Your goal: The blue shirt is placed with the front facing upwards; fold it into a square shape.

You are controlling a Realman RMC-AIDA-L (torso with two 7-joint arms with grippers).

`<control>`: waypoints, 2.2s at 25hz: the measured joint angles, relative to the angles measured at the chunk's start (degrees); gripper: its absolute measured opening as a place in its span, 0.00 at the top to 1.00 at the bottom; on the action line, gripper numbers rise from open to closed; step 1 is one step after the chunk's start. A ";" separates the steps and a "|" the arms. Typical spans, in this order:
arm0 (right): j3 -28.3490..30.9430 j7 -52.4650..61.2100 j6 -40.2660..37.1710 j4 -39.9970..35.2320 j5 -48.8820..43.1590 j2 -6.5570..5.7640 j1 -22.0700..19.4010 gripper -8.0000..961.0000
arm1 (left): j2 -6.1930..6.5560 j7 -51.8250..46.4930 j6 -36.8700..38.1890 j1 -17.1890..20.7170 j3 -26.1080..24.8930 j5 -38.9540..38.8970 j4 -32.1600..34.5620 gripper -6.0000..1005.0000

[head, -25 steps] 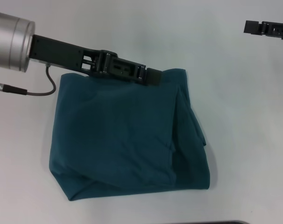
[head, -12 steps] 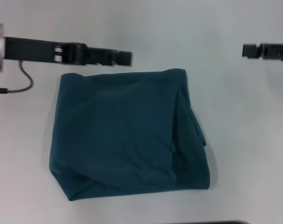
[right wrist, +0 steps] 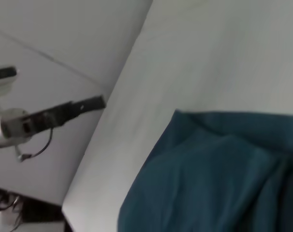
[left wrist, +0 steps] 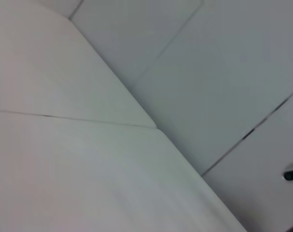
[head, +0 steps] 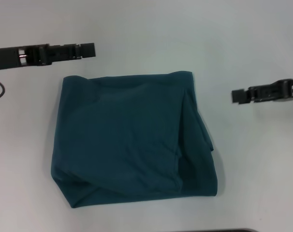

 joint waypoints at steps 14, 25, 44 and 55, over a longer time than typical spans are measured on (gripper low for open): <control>-8.13 4.93 2.92 5.40 -1.67 4.84 4.21 0.08 | 0.45 5.18 -2.45 0.36 -2.16 -0.07 3.49 0.04; -10.55 7.10 7.19 8.40 -2.36 5.76 5.13 0.08 | 1.15 7.18 -3.27 0.48 -2.19 -0.05 5.47 0.04; -13.15 7.47 13.28 11.37 -2.06 7.86 6.84 0.09 | 6.91 13.47 6.79 2.58 1.41 0.65 10.97 0.04; -13.14 9.79 15.68 11.48 -1.88 9.26 8.38 0.09 | 6.78 14.03 6.54 2.70 2.01 0.65 11.25 0.04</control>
